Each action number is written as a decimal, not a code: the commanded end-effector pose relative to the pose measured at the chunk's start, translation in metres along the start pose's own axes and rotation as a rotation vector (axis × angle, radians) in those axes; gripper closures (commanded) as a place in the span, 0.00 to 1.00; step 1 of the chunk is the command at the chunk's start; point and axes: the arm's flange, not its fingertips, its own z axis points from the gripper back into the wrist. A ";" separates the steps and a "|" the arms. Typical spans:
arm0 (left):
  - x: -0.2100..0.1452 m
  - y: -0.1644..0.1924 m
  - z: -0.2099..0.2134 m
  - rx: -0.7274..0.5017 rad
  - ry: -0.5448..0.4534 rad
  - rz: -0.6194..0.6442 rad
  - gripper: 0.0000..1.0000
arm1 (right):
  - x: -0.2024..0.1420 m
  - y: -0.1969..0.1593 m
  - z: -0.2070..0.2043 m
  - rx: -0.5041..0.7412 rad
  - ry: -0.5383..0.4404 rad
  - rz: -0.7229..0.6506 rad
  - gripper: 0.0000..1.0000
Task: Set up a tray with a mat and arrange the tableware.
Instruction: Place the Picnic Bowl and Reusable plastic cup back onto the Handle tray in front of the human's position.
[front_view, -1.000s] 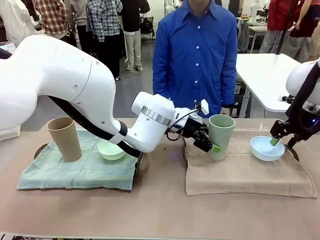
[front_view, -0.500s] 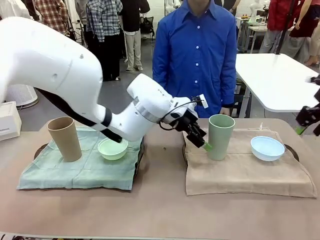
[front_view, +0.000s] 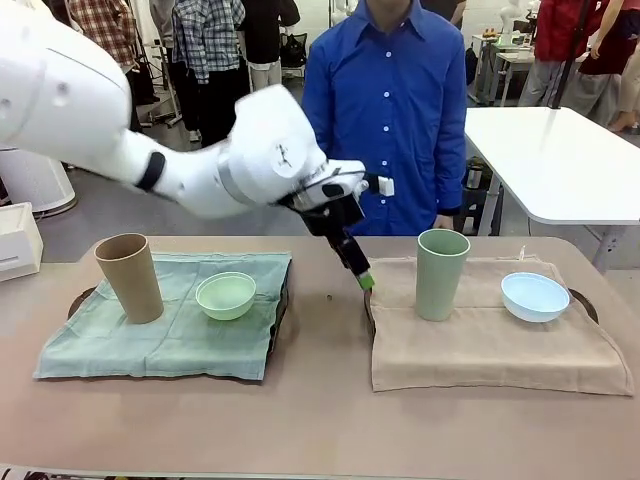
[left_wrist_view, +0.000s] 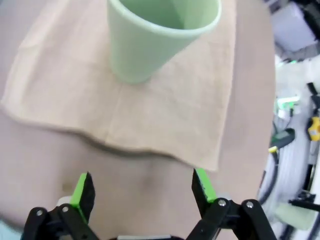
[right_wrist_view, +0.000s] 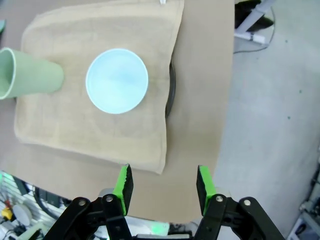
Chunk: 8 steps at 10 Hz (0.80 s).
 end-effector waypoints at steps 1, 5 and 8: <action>0.011 -0.020 0.052 0.036 0.156 0.111 0.00 | -0.006 0.021 0.013 -0.102 0.038 0.010 0.33; -0.015 -0.039 0.129 0.192 0.232 0.267 0.00 | -0.025 0.063 0.038 -0.075 0.172 0.002 0.05; -0.040 -0.058 0.158 0.259 0.263 0.384 0.00 | -0.038 0.070 0.053 -0.011 0.196 0.006 0.00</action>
